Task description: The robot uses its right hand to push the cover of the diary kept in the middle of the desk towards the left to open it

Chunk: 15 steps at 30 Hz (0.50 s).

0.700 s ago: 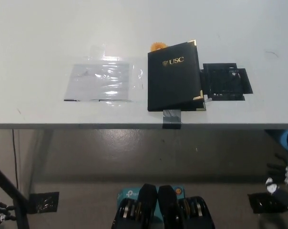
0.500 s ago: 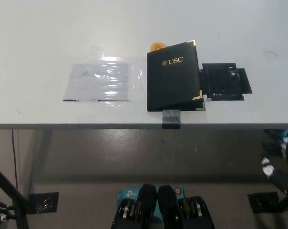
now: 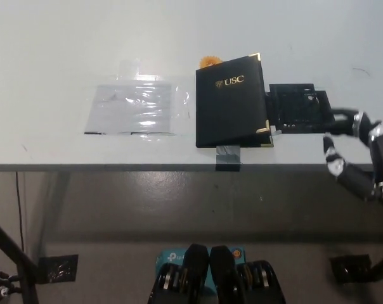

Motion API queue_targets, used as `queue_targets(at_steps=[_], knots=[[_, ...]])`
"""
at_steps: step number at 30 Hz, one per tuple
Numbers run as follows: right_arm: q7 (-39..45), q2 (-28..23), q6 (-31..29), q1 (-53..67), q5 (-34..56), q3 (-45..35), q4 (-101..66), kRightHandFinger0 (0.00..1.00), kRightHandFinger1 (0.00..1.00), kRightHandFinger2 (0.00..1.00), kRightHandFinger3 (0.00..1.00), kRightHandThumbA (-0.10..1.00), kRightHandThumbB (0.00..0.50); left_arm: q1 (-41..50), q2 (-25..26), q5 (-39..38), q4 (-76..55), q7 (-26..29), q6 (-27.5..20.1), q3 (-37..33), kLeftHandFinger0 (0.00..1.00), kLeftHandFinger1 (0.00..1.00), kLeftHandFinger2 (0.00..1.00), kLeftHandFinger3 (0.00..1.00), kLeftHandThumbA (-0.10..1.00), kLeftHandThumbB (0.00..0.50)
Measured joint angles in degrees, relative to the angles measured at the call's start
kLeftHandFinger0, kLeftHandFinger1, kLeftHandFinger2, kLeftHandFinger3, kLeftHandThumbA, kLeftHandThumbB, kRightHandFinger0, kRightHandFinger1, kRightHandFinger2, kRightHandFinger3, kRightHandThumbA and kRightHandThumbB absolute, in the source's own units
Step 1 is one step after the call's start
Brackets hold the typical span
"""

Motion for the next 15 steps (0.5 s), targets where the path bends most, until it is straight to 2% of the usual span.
queue_targets(at_steps=[1, 2, 3, 5, 6, 8, 9, 11, 12, 13, 15], knots=[[-0.01, 0.64, 0.61, -1.17, 0.56, -0.79, 0.48, 0.7, 0.6, 0.54, 0.69, 0.3, 0.041, 0.0, 0.0, -0.04, 0.02, 0.0, 0.0, 0.0, 0.47, 0.53, 0.29, 0.35, 0.25, 0.5], [-0.04, 1.24, 1.21, -2.25, 1.19, -1.54, 1.23, 0.71, 0.61, 0.55, 0.71, 0.35, 0.032, 0.0, 0.0, -0.06, 0.04, 0.0, 0.0, 0.0, 0.47, 0.54, 0.29, 0.34, 0.26, 0.5], [-0.08, 2.31, 1.84, -3.6, 2.05, -2.63, 2.42, 0.73, 0.62, 0.56, 0.72, 0.41, 0.048, -0.01, -0.01, -0.1, 0.04, 0.0, 0.0, -0.02, 0.47, 0.55, 0.28, 0.34, 0.27, 0.5], [-0.33, 4.03, 2.86, -5.7, 3.62, -4.64, 4.85, 0.74, 0.62, 0.56, 0.72, 0.44, 0.055, -0.02, 0.0, -0.07, 0.09, 0.0, -0.02, -0.07, 0.47, 0.55, 0.28, 0.33, 0.28, 0.5], [-0.44, 4.8, 3.31, -6.41, 4.25, -5.36, 5.49, 0.75, 0.64, 0.58, 0.74, 0.51, 0.067, -0.01, 0.0, -0.06, 0.11, 0.0, -0.02, -0.11, 0.47, 0.57, 0.29, 0.34, 0.27, 0.5], [-0.82, 6.94, 3.95, -7.91, 5.92, -7.44, 7.62, 0.75, 0.65, 0.61, 0.77, 0.55, 0.075, 0.04, -0.01, -0.06, 0.13, 0.01, -0.01, -0.12, 0.46, 0.56, 0.29, 0.34, 0.26, 0.5], [-1.01, 7.88, 4.32, -8.42, 6.78, -8.43, 8.58, 0.81, 0.72, 0.73, 0.87, 0.71, 0.153, 0.03, -0.01, -0.07, 0.14, 0.0, -0.02, -0.13, 0.44, 0.54, 0.28, 0.33, 0.27, 0.5], [-1.77, 10.28, 5.71, -9.63, 9.05, -11.55, 10.77, 0.85, 0.77, 0.78, 0.88, 0.77, 0.189, 0.0, -0.04, -0.07, 0.49, -0.01, -0.06, -0.26, 0.43, 0.53, 0.28, 0.34, 0.26, 0.5], [-2.27, 11.29, 6.27, -10.13, 9.89, -13.01, 11.51, 0.88, 0.79, 0.8, 0.89, 0.81, 0.183, 0.02, -0.07, -0.08, 0.58, -0.01, -0.06, -0.3, 0.44, 0.53, 0.28, 0.34, 0.26, 0.5], [-3.09, 12.68, 7.11, -10.86, 11.21, -15.1, 12.33, 0.97, 0.87, 0.87, 0.95, 0.86, 0.146, 0.04, -0.16, -0.09, 0.68, -0.02, -0.06, -0.34, 0.44, 0.53, 0.28, 0.33, 0.25, 0.5], [-4.26, 14.42, 8.2, -11.98, 13.04, -18.12, 13.31, 1.0, 0.96, 0.95, 1.0, 0.92, 0.126, 0.02, -0.24, -0.12, 0.71, -0.02, -0.06, -0.34, 0.44, 0.53, 0.28, 0.33, 0.26, 0.5]])
